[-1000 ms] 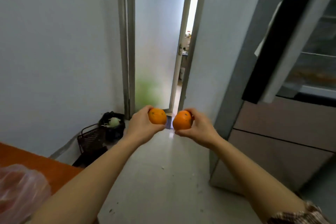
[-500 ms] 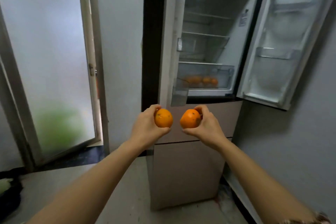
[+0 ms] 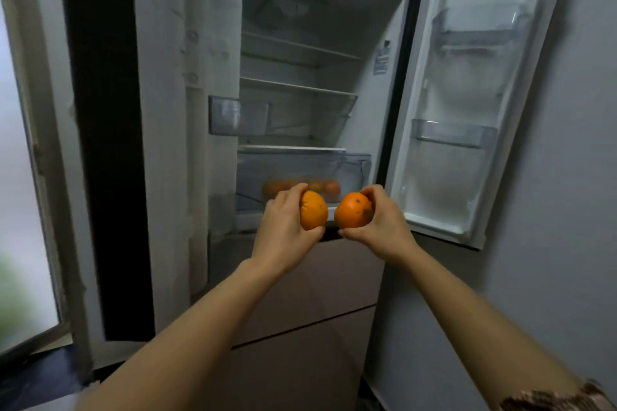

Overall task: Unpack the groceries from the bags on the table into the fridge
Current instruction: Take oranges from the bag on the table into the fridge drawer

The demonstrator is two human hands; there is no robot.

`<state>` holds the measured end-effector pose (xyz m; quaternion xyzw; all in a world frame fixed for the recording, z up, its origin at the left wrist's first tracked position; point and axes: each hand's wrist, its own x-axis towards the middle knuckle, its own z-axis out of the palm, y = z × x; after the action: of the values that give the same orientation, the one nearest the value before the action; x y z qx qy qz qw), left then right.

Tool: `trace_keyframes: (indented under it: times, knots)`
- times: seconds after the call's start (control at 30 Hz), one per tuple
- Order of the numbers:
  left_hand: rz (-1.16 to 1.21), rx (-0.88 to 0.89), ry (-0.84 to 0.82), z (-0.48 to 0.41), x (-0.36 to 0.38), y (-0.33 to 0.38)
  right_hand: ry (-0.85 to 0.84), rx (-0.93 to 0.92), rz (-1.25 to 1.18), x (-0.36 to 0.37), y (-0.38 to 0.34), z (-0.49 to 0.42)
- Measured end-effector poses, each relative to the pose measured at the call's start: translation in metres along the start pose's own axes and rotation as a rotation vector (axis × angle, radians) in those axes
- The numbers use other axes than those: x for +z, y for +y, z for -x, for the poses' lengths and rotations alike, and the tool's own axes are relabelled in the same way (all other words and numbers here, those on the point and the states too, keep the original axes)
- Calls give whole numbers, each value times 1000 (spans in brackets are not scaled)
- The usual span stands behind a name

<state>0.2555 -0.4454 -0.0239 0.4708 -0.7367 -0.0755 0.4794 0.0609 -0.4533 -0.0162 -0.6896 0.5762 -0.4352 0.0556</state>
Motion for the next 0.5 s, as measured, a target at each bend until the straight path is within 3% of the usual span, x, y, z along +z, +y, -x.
trace_keyframes:
  times: [0.23, 0.5]
  knots:
    - [67, -163, 132, -92, 54, -19, 21, -69, 4, 8, 40, -105]
    - [108, -288, 391, -201, 91, -50, 10, -237, -88, 33, 70, -242]
